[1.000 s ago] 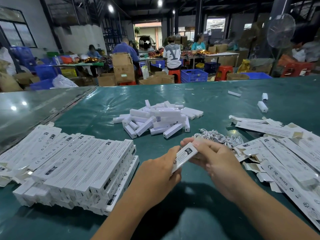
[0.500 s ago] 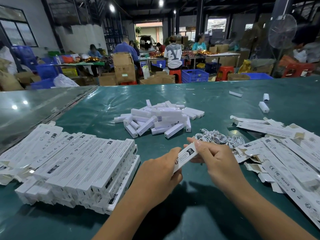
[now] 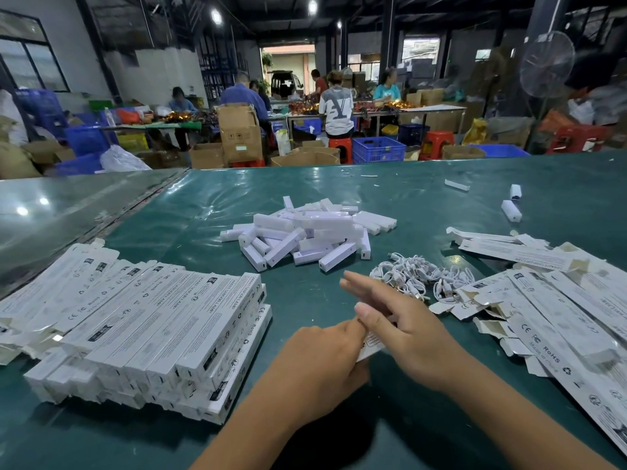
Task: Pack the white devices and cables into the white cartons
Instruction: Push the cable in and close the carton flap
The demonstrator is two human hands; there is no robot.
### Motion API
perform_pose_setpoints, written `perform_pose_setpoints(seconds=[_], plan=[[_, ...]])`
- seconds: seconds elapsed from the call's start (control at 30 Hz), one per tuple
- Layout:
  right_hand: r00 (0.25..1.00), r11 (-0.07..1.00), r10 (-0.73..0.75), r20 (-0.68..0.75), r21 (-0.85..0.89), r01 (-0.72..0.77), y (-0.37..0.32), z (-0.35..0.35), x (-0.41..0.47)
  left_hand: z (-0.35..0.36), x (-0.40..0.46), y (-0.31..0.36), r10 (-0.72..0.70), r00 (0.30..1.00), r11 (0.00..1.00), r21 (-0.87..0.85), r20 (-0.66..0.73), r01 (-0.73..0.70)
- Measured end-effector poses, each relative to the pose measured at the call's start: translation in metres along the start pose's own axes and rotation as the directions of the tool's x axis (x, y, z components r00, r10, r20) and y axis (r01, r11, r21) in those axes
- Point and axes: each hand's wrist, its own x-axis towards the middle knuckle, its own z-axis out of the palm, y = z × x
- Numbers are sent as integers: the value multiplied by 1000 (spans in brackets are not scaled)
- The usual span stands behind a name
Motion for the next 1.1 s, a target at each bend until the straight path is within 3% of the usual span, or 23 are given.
perform_pose_setpoints(seconds=[0.13, 0.23, 0.3, 0.37, 0.4, 0.47, 0.6, 0.63, 0.7, 0.77, 0.83, 0.93, 1.0, 1.1], plan=[[964, 972, 183, -195, 185, -147, 5, -6, 8, -1, 1, -14, -90, 992, 995, -58, -89, 85], [828, 848, 449, -337, 453, -275, 9, -26, 16, -15, -2, -39, -208, 964, 958, -234, -167, 166], [784, 710, 568, -251, 630, -314, 15, -34, 19, -23, -3, -45, -266, 927, 835, -544, -264, 84], [786, 640, 602, -142, 674, -369, 17, -28, 18, -26, 0, -39, -345, 889, 603, -797, -303, -38], [796, 670, 591, -130, 629, -394, 20, -23, 18, -25, 1, -36, -383, 869, 512, -855, -312, -82], [841, 811, 510, -181, 427, -400, 23, -14, 17, -22, 5, -32, -473, 815, 420, -899, -335, -125], [901, 956, 281, -331, 17, -292, 20, -6, 28, -21, 5, -32, -569, 761, 236, -948, -312, -212], [921, 954, 201, -334, -149, -262, 21, -5, 38, -21, 5, -32, -574, 756, 250, -946, -315, -204], [975, 854, 102, -199, -485, -188, 24, -1, 73, -21, 7, -28, -596, 739, 294, -941, -316, -165], [982, 700, 179, -54, -695, -166, 28, 4, 116, -17, 9, -23, -576, 756, 319, -937, -312, -144], [945, 677, 324, 32, -705, -208, 37, 8, 154, -16, 8, -18, -525, 796, 355, -927, -303, -119], [899, 733, 426, 99, -621, -279, 53, 9, 184, -13, 6, -12, -471, 836, 394, -915, -283, -87], [912, 757, 406, 61, -581, -298, 59, 9, 187, -11, 5, -12, -448, 862, 390, -920, -237, -50], [933, 786, 342, -113, -510, -350, 57, 4, 176, -11, 6, -13, -443, 873, 398, -917, -202, -10]])
